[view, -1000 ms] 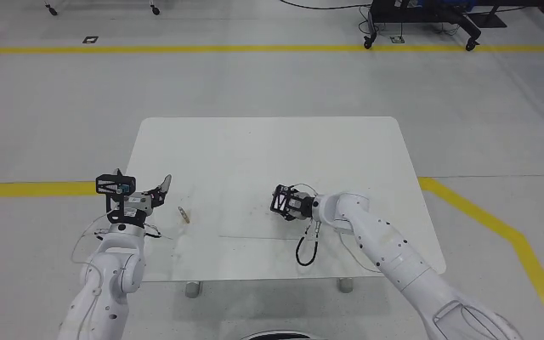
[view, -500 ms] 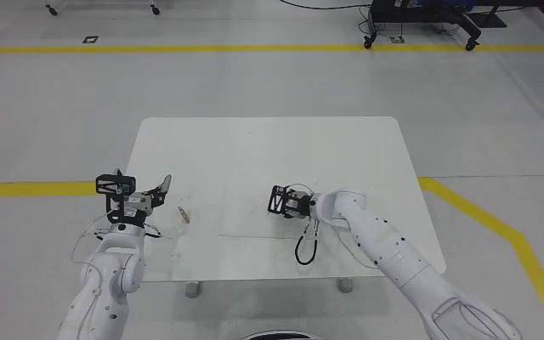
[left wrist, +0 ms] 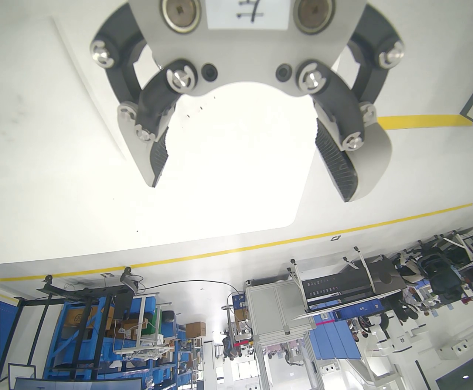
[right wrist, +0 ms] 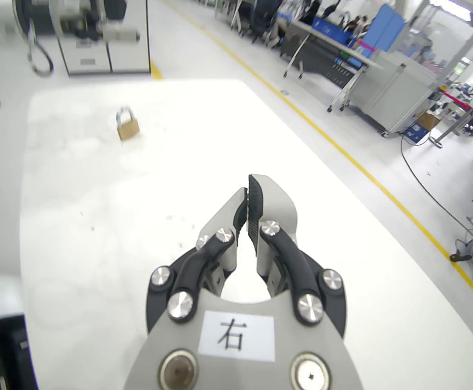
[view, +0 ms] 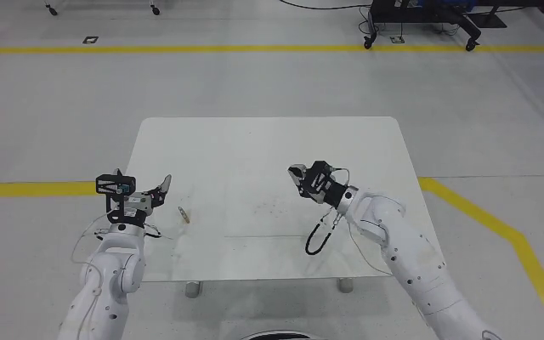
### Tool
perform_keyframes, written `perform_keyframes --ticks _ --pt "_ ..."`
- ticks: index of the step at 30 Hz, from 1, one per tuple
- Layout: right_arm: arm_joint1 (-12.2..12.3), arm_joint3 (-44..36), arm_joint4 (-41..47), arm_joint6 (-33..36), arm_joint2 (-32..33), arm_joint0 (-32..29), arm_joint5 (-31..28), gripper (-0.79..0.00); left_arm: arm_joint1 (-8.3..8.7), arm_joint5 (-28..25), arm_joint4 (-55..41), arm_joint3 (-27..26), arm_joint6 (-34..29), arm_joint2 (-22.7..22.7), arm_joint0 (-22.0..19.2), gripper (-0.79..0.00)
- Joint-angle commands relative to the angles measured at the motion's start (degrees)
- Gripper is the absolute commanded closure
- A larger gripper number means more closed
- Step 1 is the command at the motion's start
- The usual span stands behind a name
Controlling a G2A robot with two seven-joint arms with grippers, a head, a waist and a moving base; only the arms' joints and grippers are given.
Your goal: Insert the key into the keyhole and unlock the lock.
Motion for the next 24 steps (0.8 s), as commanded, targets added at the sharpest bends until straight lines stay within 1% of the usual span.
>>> perform_keyframes --ticks 1,3,5,6,19,20,22,24 --pt "-0.01 0.44 9.49 -1.03 1.96 -1.32 -1.18 0.000 0.00 0.00 0.00 0.00 0.00 0.00 0.00 -0.785" --pt "-0.03 2.11 19.70 -0.56 3.28 -1.82 -4.39 0.000 0.00 0.00 0.00 0.00 0.00 0.00 0.00 -0.785" --pt "0.01 5.66 31.25 2.97 3.86 -1.07 -8.97 0.000 0.00 0.00 0.00 0.00 0.00 0.00 0.00 -0.785" --pt "0.02 6.46 33.18 3.83 3.94 -0.84 -9.55 0.000 0.00 0.00 0.00 0.00 0.00 0.00 0.00 -0.785" --pt "0.02 6.46 33.18 3.83 3.94 -0.84 -9.55 0.000 0.00 0.00 0.00 0.00 0.00 0.00 0.00 -0.785" --pt "0.02 6.46 33.18 3.83 3.94 -0.84 -9.55 0.000 -0.06 -1.61 -1.70 -0.28 -0.19 0.45 -0.05 -0.785" --pt "-0.06 6.62 33.44 3.61 3.69 -1.13 -8.72 0.000 -0.09 -5.61 -5.58 -0.45 -2.54 1.01 -0.82 -0.785" --pt "-0.42 7.73 36.46 2.26 2.40 -1.17 -9.66 0.000 -0.17 -10.37 -11.10 -1.29 -5.09 1.99 -2.13 -0.785"
